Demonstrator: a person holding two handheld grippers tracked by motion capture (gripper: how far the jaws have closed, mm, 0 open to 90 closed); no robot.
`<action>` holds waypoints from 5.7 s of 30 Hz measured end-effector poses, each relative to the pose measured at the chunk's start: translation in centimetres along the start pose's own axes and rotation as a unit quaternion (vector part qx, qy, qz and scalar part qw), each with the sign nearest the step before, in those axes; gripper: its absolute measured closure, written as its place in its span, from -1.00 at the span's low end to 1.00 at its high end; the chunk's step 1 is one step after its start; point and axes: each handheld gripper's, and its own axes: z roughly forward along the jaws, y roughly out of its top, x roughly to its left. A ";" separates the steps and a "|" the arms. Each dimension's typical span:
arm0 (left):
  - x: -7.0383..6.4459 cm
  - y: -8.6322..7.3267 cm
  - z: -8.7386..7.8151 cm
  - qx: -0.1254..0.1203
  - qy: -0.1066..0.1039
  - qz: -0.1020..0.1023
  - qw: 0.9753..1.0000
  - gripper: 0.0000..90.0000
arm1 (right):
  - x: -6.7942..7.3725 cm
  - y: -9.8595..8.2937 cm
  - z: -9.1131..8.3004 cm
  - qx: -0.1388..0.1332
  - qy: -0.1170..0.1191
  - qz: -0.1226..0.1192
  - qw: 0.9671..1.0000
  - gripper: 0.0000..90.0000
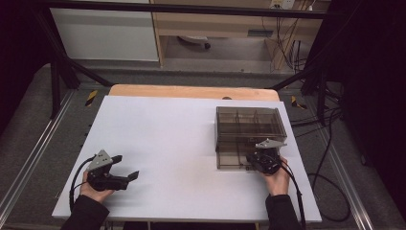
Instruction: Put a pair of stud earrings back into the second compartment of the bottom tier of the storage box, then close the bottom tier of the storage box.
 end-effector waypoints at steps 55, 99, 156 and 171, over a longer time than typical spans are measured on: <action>0.1 0.0 0.0 -0.001 0.000 -0.002 1.000 -0.90 | 0.9 -1.2 -4.7 -0.067 0.037 -0.006 0.997 -0.71; 0.0 0.0 0.1 0.000 -0.003 -0.002 1.000 -0.90 | -0.3 -4.6 -5.6 -0.072 0.050 0.010 0.996 -0.96; 0.0 0.1 0.2 0.002 -0.004 -0.002 1.000 -0.90 | -0.5 -6.1 -6.2 -0.055 0.068 0.004 0.996 0.15; 0.0 0.1 0.2 0.002 -0.003 -0.001 1.000 -0.90 | -0.4 -6.1 -5.6 -0.046 0.050 0.001 0.998 0.46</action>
